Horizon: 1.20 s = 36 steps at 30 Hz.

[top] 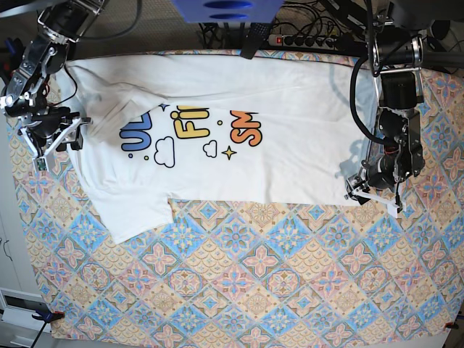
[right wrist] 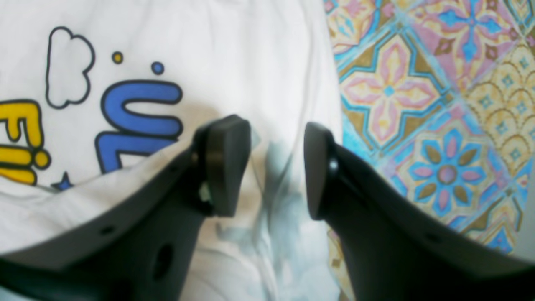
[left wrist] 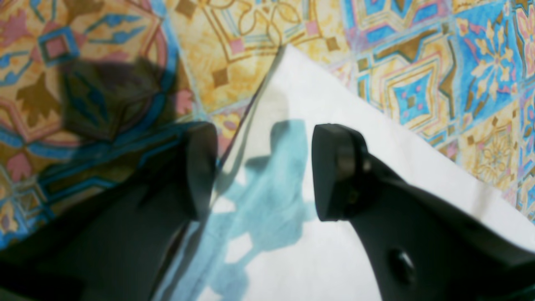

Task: Fold the T-shirt properly
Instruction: 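Move both grippers to the hem edge of the shirt and grasp it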

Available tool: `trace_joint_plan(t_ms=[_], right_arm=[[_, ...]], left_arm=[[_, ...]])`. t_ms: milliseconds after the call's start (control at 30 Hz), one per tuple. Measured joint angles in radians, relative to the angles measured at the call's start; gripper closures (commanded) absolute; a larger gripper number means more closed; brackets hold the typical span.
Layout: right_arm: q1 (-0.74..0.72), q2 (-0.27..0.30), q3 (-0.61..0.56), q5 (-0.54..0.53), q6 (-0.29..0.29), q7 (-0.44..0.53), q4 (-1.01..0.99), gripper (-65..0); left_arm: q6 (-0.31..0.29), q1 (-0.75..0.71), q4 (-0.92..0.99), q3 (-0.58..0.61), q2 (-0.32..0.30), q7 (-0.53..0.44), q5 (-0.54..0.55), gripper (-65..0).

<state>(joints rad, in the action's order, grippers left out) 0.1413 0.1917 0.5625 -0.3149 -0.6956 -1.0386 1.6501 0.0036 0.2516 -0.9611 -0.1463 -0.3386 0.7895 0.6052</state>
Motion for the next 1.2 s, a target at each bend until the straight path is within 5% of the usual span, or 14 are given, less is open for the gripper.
trace_joint_plan(t_ms=[367, 633, 800, 900, 1000, 1200], right_arm=[[-0.04, -0.004, -0.001, -0.002, 0.0, 0.005, -0.007, -24.0], [-0.044, -0.003, -0.002, 0.001, 0.0, -0.002, -0.128, -24.0], [-0.156, 0.018, -0.056, 0.004, 0.0, 0.011, -0.201, -24.2], [-0.188, 0.048, -0.127, 0.08, -0.004, 0.033, -0.262, -24.1], [-0.225, 0.041, -0.148, 0.193, -0.002, 0.017, -0.334, -24.0], [-0.348, 0.06, -0.16, 0.277, -0.005, 0.139, -0.458, -24.4]], left_arm=[[0.0, 0.001, 0.0, 0.0, 0.033, -0.004, -0.011, -34.6], [-0.127, -0.001, 0.0, -0.002, 0.053, 0.083, 0.0, -12.7], [-0.159, -0.005, 0.0, -0.002, 0.042, 0.085, 0.003, -9.0], [-0.159, -0.015, 0.0, -0.002, 0.033, 0.084, 0.008, -0.7], [-0.165, -0.033, -0.027, -0.003, 0.026, 0.092, 0.015, 0.0], [-0.158, -0.146, -0.205, -0.001, 0.016, 0.114, -0.005, 0.0]])
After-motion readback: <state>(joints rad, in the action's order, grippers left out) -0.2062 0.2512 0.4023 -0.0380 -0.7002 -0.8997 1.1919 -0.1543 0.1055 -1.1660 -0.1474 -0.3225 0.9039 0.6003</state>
